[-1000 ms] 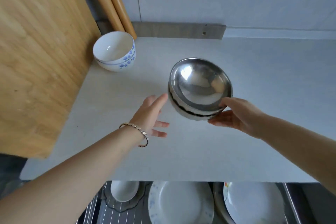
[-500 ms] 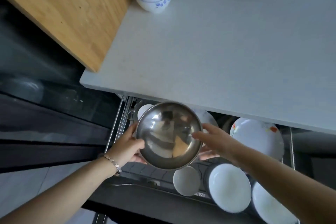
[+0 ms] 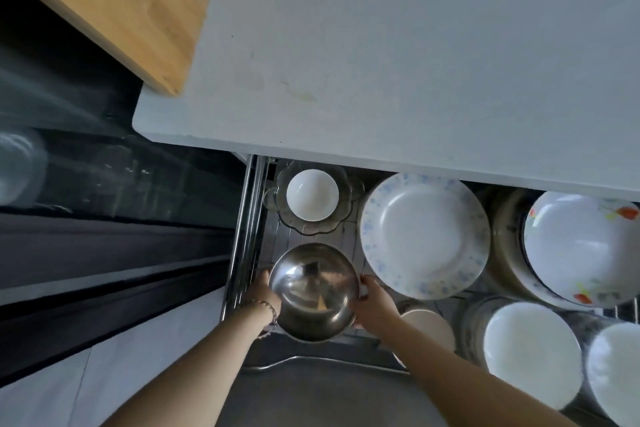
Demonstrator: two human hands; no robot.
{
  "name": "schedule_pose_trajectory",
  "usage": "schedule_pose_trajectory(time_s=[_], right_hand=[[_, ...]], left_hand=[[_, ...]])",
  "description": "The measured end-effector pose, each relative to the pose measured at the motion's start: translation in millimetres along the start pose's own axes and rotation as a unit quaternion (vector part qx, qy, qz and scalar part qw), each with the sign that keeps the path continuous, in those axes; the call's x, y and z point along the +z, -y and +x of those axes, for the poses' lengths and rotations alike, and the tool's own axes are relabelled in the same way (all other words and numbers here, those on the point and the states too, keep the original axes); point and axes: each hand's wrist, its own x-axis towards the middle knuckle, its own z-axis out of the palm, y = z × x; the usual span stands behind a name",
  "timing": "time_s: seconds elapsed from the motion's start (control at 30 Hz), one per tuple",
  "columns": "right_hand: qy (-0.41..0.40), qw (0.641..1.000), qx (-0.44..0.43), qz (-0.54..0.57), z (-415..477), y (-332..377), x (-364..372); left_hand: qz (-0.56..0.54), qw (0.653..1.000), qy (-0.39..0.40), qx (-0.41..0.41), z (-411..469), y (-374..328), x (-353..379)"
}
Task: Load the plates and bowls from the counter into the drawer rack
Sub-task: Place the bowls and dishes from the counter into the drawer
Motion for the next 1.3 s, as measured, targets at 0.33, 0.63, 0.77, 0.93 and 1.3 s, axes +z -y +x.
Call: schedule_pose_trajectory(time_s=[0.33, 0.63, 0.77, 0.93, 1.3], right_hand=[[0.001, 0.999, -0.006, -0.049, 24.6, -10.1, 20.0], [0.023, 0.993, 0.006, -0.117, 17.3, 3.0, 11.1], [0.017, 0.979, -0.017, -0.203, -4.2, 16.0, -0.6], [0.027, 0.959, -0.099, -0.264, -62.4, 76.3, -43.5], [0.003, 0.975, -0.218, -0.035, -128.7, 282.3, -140.7]], left_hand=[[0.081, 0.996, 0.004, 0.043, 21.6, 22.5, -11.0], [0.107, 0.994, 0.030, 0.020, 3.1, 9.7, -15.5], [0.165, 0.985, -0.008, 0.057, -22.0, -2.9, -23.4], [0.069, 0.958, -0.118, 0.253, -80.2, -56.3, -76.3], [-0.275, 0.914, -0.102, 0.279, -119.7, -226.5, -221.6]])
